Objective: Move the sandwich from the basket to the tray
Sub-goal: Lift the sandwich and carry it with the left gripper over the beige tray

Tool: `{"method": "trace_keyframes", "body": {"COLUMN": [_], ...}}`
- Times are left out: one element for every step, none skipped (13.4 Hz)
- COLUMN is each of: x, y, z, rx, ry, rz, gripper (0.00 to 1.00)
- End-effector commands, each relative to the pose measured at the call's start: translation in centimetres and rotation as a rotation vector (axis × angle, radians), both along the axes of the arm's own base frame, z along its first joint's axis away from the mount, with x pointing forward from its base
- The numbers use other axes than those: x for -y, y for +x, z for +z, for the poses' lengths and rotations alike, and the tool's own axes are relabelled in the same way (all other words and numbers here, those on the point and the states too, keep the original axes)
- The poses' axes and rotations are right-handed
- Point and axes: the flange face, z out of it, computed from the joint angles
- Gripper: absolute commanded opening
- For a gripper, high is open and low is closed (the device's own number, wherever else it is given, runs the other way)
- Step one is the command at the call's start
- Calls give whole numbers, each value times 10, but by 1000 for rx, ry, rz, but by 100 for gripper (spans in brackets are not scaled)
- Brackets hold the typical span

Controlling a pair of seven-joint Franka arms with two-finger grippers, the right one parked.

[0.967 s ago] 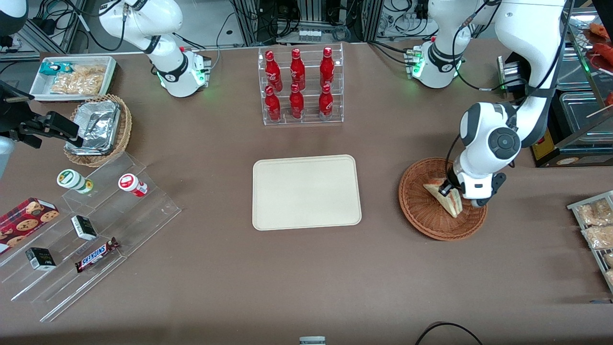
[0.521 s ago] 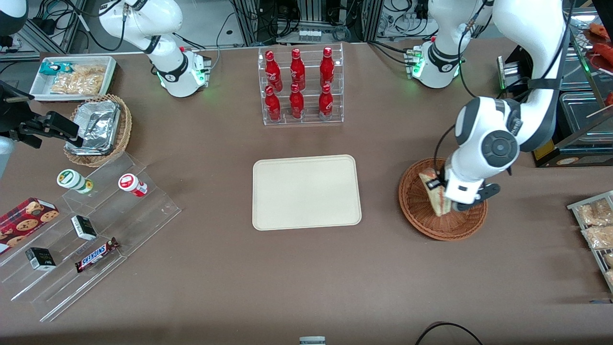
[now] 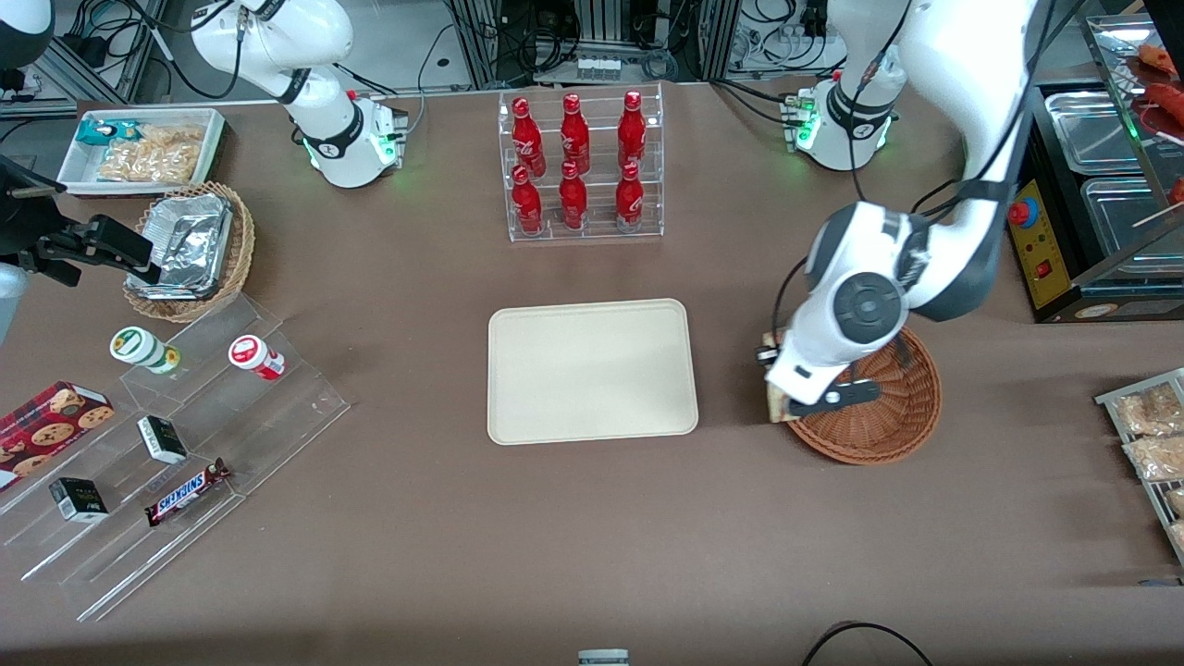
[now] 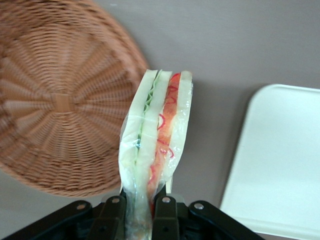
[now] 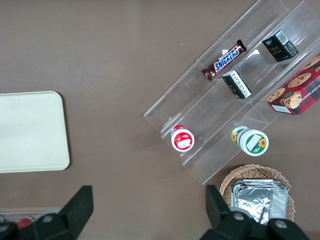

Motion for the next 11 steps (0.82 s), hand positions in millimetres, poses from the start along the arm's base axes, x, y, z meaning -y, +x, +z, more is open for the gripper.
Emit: {"method": "trace_keyframes", "body": {"x": [62,86,108,123,138,154,171,187,199,211,221], "y": [7,4,-2,-5,-6,-10,-17,-24,-30,-37,-43], "z": [-7,-14,-21,-22,-24,-28,-31,-36,-41,-47,-52], "rx": [17,19,20,31,45,60,83,104,120,133,140], "ry": [-1,-2,1,-1,-8,-18,-34,-48,-59,-70,-76], "rz": [13,7,1,13,31,33,33,46,60,66,74], "gripper": [19,18,18,18,18,17,16,14,12,9,7]}}
